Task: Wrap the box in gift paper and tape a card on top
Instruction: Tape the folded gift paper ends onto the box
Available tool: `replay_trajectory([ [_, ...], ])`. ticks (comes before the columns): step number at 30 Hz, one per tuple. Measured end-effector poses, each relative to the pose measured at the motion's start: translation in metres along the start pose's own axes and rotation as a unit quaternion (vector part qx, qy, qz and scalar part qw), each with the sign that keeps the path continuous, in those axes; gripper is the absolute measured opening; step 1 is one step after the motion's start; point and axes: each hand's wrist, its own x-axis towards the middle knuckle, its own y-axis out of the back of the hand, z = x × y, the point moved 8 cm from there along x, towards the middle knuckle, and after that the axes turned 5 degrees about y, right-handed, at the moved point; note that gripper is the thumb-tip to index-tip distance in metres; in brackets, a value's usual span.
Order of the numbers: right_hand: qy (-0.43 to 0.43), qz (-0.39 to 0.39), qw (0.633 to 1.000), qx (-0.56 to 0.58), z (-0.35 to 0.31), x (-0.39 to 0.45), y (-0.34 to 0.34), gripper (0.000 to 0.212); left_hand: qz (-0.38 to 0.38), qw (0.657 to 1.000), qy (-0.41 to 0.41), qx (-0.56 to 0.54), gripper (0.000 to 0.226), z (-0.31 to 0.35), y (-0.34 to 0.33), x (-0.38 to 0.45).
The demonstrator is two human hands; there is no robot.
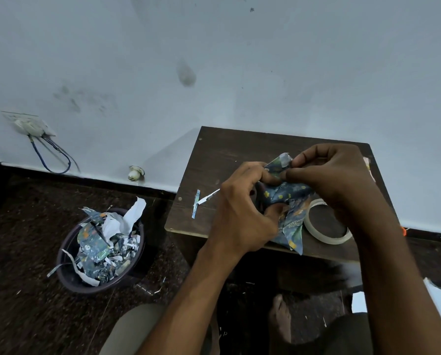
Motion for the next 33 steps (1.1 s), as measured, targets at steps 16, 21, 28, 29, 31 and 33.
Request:
replay_trajectory([
  [16, 0.021, 0.024, 0.996, -0.079, -0.009, -0.005, 0.003, 0.031, -0.01, 1.0, 0.0, -0.001, 0.053, 0.005, 0.001, -0.001],
  [21, 0.013, 0.026, 0.997, -0.078, -0.008, -0.005, 0.005, 0.03, -0.003, 1.0, -0.01, 0.006, 0.047, 0.004, 0.0, 0.0],
  [28, 0.017, 0.063, 0.994, -0.087, -0.004, -0.006, 0.009, 0.02, -0.018, 0.999, -0.031, 0.032, 0.038, 0.005, -0.003, 0.0],
  [29, 0.017, 0.065, 0.994, -0.088, -0.004, -0.005, 0.01, 0.02, -0.018, 0.999, -0.031, 0.031, 0.038, 0.005, -0.003, 0.0],
  [31, 0.018, 0.064, 0.993, -0.096, -0.005, -0.006, 0.01, 0.021, -0.017, 0.999, -0.032, 0.026, 0.039, 0.006, -0.003, 0.0],
  [33, 0.028, 0.067, 0.991, -0.114, -0.008, -0.006, 0.009, 0.023, -0.014, 0.999, -0.032, 0.021, 0.041, 0.006, -0.003, 0.0],
])
